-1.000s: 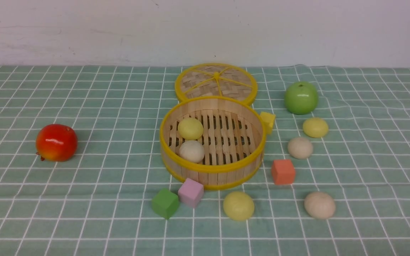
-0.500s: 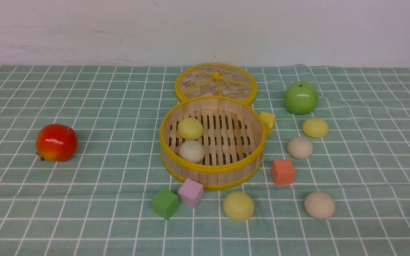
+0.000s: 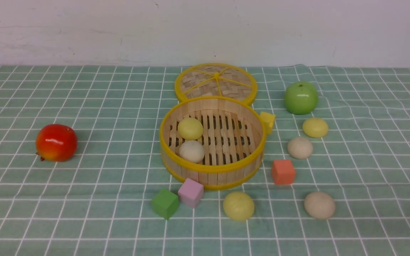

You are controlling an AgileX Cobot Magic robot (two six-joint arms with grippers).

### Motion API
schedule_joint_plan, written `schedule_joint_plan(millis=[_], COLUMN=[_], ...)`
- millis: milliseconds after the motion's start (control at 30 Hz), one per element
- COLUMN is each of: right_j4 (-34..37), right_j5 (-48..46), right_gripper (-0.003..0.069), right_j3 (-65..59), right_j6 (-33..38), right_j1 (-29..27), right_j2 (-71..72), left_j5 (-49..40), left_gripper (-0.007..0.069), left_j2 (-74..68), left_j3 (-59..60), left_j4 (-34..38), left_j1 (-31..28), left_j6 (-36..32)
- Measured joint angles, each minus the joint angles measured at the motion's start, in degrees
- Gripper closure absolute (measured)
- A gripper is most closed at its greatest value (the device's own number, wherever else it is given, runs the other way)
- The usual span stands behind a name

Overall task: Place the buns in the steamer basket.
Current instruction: Use the right arm to grab a steamed stuffed bun

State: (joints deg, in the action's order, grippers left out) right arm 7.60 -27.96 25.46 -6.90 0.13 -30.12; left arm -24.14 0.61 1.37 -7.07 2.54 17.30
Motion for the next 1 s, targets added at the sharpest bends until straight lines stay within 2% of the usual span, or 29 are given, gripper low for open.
schedule_joint_plan(millis=[200, 333, 500, 667, 800, 933, 1000], right_j4=[6.2, 10.7, 13.9, 15.1, 14.9, 13.2, 9.4], right_j5=[1.6, -2.1, -8.4, -12.0, -11.9, -12.0, -12.8], right_gripper=[0.0419, 0.0419, 0.0419, 0.0419, 0.0419, 0.0419, 0.0419], right_j3=[0.0, 2.5, 9.2, 16.2, 19.3, 21.6, 23.6], right_j6=[3.1, 11.4, 17.9, 19.1, 19.1, 16.7, 13.3], right_j1=[0.0, 0.0, 0.0, 0.7, 4.8, 8.3, 10.8], right_j2=[-9.0, -16.8, -26.5, -35.6, -40.5, -44.0, -46.2], left_j5=[0.0, 0.0, 0.0, 0.0, 0.0, 0.0, 0.0], left_gripper=[0.0587, 0.0587, 0.0585, 0.0585, 0.0585, 0.0578, 0.0574], left_j2=[0.0, 0.0, 0.0, 0.0, 0.0, 0.0, 0.0], left_j3=[0.0, 0.0, 0.0, 0.0, 0.0, 0.0, 0.0], left_j4=[0.0, 0.0, 0.0, 0.0, 0.0, 0.0, 0.0], left_j1=[0.0, 0.0, 0.0, 0.0, 0.0, 0.0, 0.0], left_j6=[0.0, 0.0, 0.0, 0.0, 0.0, 0.0, 0.0])
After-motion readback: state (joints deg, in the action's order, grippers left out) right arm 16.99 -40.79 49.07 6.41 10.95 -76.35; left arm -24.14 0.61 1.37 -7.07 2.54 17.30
